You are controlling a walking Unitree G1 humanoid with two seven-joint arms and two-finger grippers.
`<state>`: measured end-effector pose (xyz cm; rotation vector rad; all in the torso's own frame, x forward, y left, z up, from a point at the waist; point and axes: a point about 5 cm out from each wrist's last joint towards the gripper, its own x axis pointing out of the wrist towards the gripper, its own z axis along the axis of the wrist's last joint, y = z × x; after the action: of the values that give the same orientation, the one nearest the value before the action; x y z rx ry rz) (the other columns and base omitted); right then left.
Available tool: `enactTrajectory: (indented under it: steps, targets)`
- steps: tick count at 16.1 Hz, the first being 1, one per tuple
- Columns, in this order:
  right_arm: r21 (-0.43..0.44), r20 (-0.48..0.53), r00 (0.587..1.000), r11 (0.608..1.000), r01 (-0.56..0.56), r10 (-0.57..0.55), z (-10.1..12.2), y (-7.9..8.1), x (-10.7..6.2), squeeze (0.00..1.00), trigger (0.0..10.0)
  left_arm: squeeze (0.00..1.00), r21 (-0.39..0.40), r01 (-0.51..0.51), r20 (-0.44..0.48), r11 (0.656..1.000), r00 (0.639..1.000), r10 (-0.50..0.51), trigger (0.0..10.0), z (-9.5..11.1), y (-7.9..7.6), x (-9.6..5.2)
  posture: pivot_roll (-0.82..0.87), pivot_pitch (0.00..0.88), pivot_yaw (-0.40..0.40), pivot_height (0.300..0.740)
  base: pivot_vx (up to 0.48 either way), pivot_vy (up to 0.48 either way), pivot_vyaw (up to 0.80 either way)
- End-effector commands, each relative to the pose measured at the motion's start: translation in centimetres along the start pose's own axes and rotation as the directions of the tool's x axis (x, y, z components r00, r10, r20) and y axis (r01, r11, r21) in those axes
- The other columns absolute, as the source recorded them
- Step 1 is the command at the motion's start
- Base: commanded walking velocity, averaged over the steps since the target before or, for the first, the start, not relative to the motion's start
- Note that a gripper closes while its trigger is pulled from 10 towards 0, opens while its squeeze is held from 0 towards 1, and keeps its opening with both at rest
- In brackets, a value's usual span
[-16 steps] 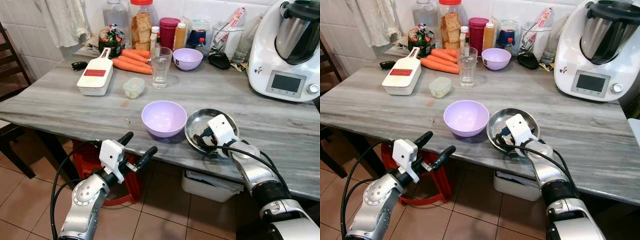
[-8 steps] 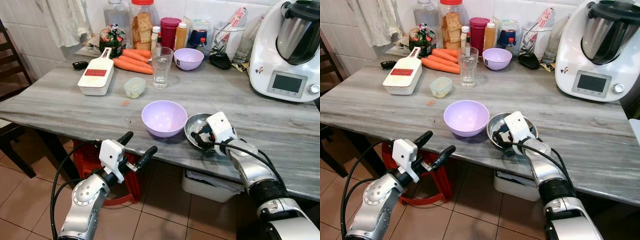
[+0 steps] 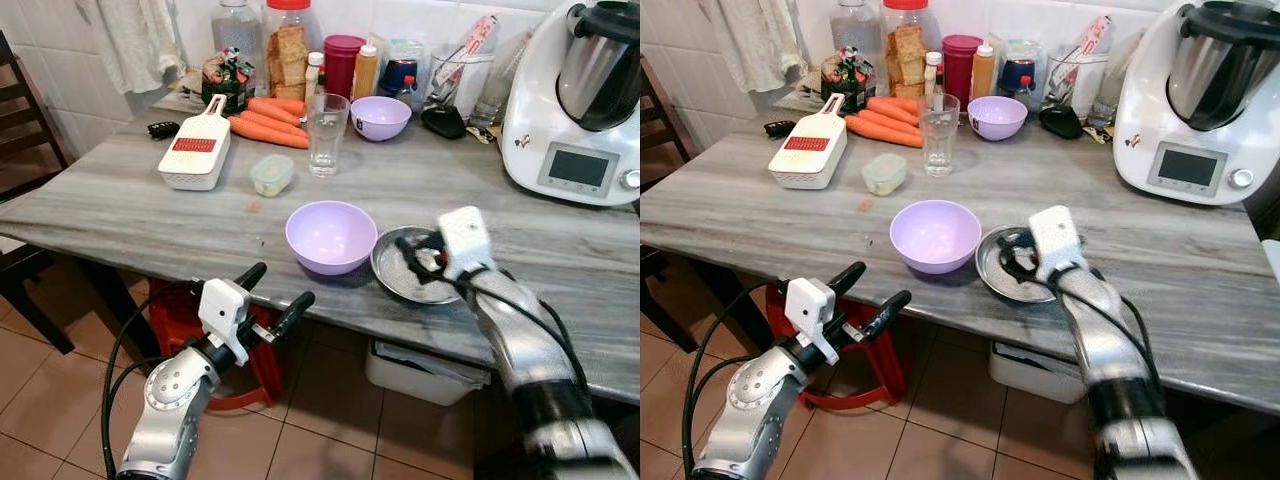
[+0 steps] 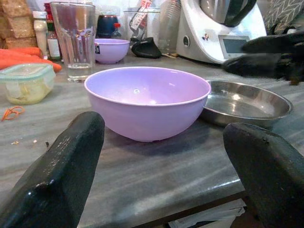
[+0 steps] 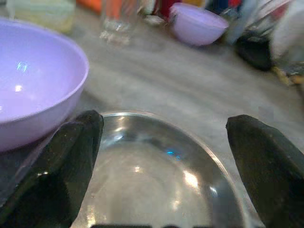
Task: Setting the table
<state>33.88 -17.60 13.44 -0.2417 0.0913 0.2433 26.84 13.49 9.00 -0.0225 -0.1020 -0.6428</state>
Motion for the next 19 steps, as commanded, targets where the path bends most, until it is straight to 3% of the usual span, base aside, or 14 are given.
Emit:
enactTrajectory:
  steps: [1, 6, 9, 11, 19]
  targets:
    - [0.018, 0.051, 0.997, 0.998, 0.058, -0.059, 0.8, -0.5, -0.8, 0.0, 10.0, 0.0, 0.013, -0.006, 0.012, 1.0, 1.0, 0.006, 10.0, 0.5, 0.2, -0.1, 0.01, 0.0, -0.029, 0.74, 0.0, 0.0, 0.0]
    - [0.117, 0.12, 0.961, 0.965, 0.234, -0.248, -0.3, 0.7, -5.4, 0.0, 10.0, 0.0, 0.031, -0.149, 0.058, 0.988, 0.987, 0.147, 10.0, 1.2, 1.1, -1.1, 0.0, 0.0, -0.023, 0.74, 0.0, 0.0, 0.0]
    - [0.14, 0.108, 0.967, 0.967, 0.215, -0.231, -1.1, 2.7, -7.0, 0.0, 10.0, 0.0, 0.012, -0.176, 0.031, 0.984, 0.984, 0.176, 10.0, 0.8, 0.7, -1.5, -0.01, 0.0, -0.028, 0.74, 0.0, 0.0, 0.0]
    - [0.159, 0.086, 0.971, 0.965, 0.208, -0.223, -1.4, 3.2, -7.2, 0.0, 10.0, 0.0, -0.008, -0.149, 0.019, 0.989, 0.989, 0.149, 10.0, 0.5, 0.2, -1.3, 0.0, 0.0, -0.031, 0.74, 0.0, 0.0, 0.0]
    - [0.213, 0.03, 0.998, 0.975, -0.057, 0.052, -1.8, 7.7, -4.9, 0.0, 10.0, 0.0, -0.037, -0.142, -0.025, 0.989, 0.99, 0.141, 10.0, -0.3, 0.4, -1.2, 0.01, 0.0, -0.039, 0.74, 0.0, 0.0, 0.0]
